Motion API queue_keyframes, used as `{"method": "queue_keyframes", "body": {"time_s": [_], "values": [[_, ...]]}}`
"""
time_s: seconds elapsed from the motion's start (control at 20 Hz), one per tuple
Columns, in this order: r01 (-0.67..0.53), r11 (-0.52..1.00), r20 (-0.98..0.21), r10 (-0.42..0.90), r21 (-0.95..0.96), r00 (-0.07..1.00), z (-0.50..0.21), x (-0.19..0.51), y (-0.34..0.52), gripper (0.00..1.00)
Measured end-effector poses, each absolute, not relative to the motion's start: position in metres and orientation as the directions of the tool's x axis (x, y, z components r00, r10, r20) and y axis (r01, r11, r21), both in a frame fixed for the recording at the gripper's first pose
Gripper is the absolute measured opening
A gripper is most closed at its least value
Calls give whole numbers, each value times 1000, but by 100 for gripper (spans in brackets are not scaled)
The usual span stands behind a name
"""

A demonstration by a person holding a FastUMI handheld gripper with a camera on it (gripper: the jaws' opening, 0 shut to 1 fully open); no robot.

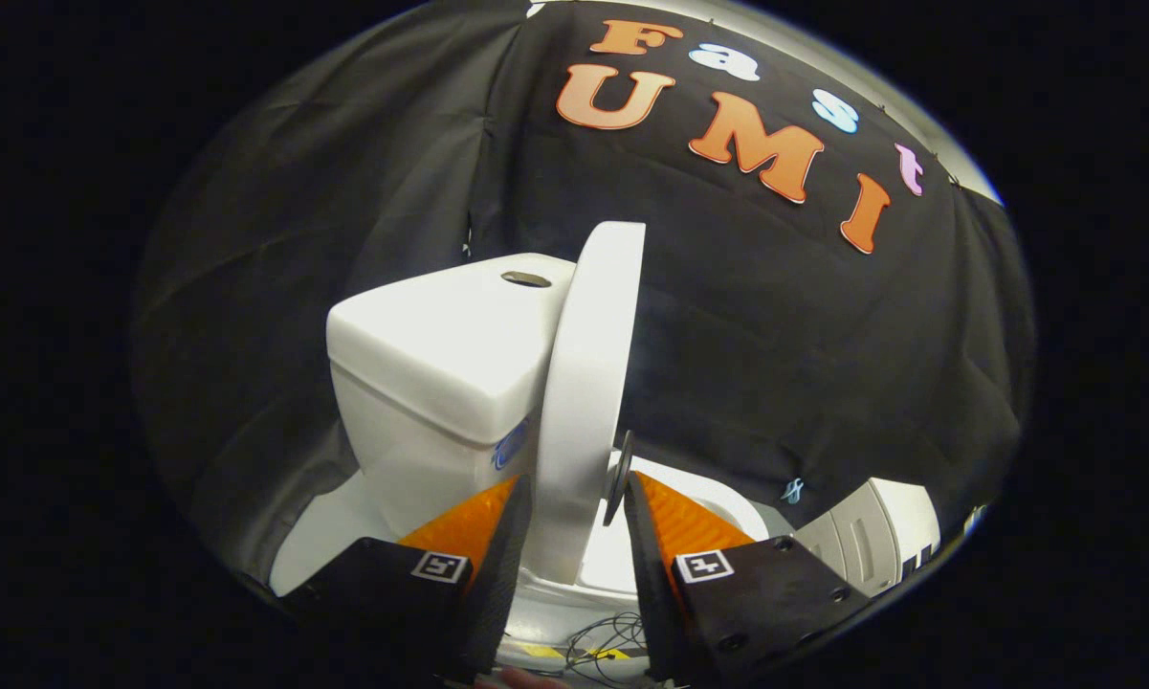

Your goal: Open the toilet lid.

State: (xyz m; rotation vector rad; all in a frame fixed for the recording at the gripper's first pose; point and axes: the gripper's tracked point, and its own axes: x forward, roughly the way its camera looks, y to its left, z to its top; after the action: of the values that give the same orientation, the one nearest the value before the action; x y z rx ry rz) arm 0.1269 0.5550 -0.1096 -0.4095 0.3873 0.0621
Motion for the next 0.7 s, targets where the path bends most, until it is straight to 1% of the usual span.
{"method": "queue_keyframes", "body": {"time_s": [0.1,0.3,0.4,0.45,0.5,0.6,0.7], "values": [[-135,933,-363,5,-332,932,-97,126,552,72],[-126,957,-310,40,-263,950,-60,130,527,73],[-161,967,-324,91,-199,942,-53,129,522,74],[-184,970,-335,123,-158,934,-53,125,520,78],[-209,970,-333,159,-120,929,-50,123,522,78],[-284,957,-295,255,-59,921,-38,119,530,78],[-311,949,-261,287,-53,922,-27,116,525,78]]}}
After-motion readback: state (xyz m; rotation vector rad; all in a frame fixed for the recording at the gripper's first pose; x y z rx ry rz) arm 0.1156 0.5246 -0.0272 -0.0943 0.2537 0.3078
